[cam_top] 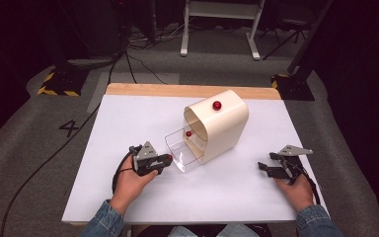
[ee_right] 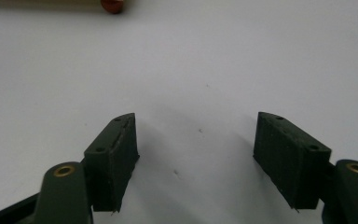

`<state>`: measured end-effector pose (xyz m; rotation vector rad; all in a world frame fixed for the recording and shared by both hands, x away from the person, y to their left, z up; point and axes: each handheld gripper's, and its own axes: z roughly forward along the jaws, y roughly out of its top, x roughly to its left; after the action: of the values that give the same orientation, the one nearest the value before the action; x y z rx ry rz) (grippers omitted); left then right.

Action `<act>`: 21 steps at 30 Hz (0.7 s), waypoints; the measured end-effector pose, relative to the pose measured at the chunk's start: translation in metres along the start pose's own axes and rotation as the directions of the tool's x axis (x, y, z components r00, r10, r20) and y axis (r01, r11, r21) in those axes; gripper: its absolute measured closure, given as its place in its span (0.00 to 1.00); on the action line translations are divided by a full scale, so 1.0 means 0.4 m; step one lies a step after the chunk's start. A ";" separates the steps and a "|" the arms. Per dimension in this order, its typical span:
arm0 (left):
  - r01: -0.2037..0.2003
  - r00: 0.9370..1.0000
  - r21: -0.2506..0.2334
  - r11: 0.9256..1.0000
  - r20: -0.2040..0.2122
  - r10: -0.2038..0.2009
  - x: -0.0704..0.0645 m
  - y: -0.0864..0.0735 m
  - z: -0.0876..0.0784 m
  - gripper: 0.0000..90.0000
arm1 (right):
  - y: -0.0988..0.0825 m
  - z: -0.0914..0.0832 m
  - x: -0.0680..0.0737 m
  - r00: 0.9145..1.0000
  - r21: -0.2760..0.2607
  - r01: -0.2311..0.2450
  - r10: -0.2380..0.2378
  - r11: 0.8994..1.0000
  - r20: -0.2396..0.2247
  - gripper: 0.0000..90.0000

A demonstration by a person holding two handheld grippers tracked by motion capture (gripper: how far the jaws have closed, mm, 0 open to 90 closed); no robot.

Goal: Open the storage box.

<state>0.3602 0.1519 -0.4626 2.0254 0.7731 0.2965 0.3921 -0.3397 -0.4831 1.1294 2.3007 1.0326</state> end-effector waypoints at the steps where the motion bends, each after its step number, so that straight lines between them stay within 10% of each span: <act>1: 0.000 1.000 0.001 1.000 -0.004 0.000 0.000 -0.003 -0.005 0.82 | 0.000 0.000 0.000 1.000 0.000 0.000 0.000 1.000 0.000 0.34; 21: 0.056 0.998 0.041 0.998 0.030 -0.057 0.004 -0.042 -0.038 0.72 | 0.000 0.000 0.000 1.000 0.001 0.000 0.000 1.000 -0.001 0.34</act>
<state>0.3471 0.1695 -0.4686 2.0375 0.8218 0.2178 0.3923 -0.3398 -0.4831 1.1300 2.3017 1.0327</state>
